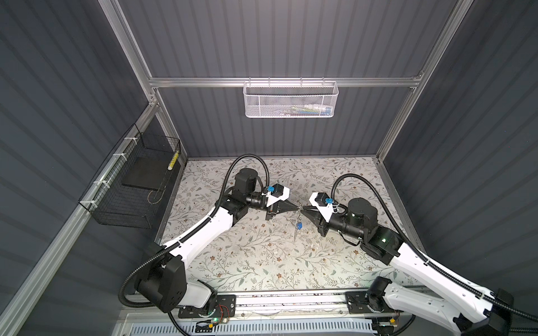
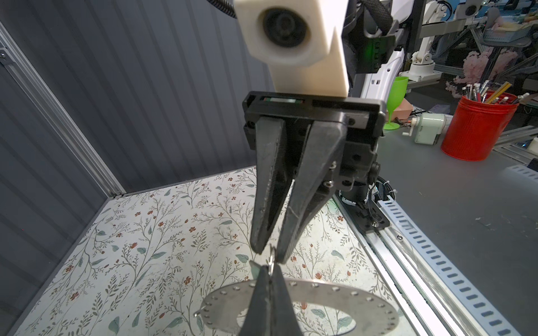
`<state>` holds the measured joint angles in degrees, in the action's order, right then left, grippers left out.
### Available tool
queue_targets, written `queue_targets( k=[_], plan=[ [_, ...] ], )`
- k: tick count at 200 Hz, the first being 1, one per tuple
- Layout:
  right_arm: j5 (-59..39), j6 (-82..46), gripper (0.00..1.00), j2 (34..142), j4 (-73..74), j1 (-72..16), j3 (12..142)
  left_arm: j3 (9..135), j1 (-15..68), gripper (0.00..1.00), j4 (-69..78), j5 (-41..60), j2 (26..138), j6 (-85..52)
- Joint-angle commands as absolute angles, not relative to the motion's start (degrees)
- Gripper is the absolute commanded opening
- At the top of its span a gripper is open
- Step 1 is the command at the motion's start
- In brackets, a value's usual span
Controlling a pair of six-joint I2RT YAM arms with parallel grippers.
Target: Put the keys on the keyring
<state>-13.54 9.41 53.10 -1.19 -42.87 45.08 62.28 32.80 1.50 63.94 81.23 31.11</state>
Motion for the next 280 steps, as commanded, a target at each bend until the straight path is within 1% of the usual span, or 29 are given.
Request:
queue_targets(
  k=[1, 82, 156, 162, 173, 183, 188, 207, 234, 280],
  plan=[
    [-14.38, 8.2, 0.18, 53.52, 0.53, -42.47, 46.67, 62.38, 32.44, 0.0, 0.53, 65.17, 79.69, 32.86],
    [-16.22, 7.82, 0.14, 54.81, 0.96, -42.28, 47.37, 62.44, 32.52, 0.0, -0.35, 65.18, 79.7, 33.93],
    [-17.13, 8.47, 0.01, 55.11, -1.78, -41.89, 48.89, 63.04, 32.53, 0.0, -2.92, 64.45, 79.86, 35.93],
    [-17.06, 8.75, 0.01, 55.04, -2.79, -41.84, 49.31, 63.51, 32.52, 0.08, -4.34, 63.87, 79.94, 36.75],
    [-16.67, 9.05, 0.0, 54.95, -5.45, -41.55, 50.32, 64.52, 32.52, 0.14, -7.79, 62.39, 79.88, 38.97],
    [-16.5, 9.22, 0.0, 54.93, -8.58, -41.19, 51.44, 65.45, 32.52, 0.25, -10.54, 60.26, 79.76, 40.71],
    [-16.29, 9.34, 0.0, 54.93, -10.08, -41.06, 51.94, 65.76, 32.52, 0.28, -11.49, 59.1, 79.8, 41.21],
    [-15.5, 9.83, 0.0, 55.15, -16.68, -40.65, 54.22, 67.33, 32.61, 0.31, -15.11, 55.44, 79.8, 43.68],
    [-14.44, 10.58, 0.0, 56.28, -25.8, -40.43, 57.54, 68.94, 33.02, 0.32, -17.71, 52.79, 80.42, 45.1],
    [-15.8, 11.6, 0.0, 58.51, -33.0, -40.36, 61.89, 72.4, 36.25, 0.32, -21.33, 47.54, 82.08, 47.55]
  ],
)
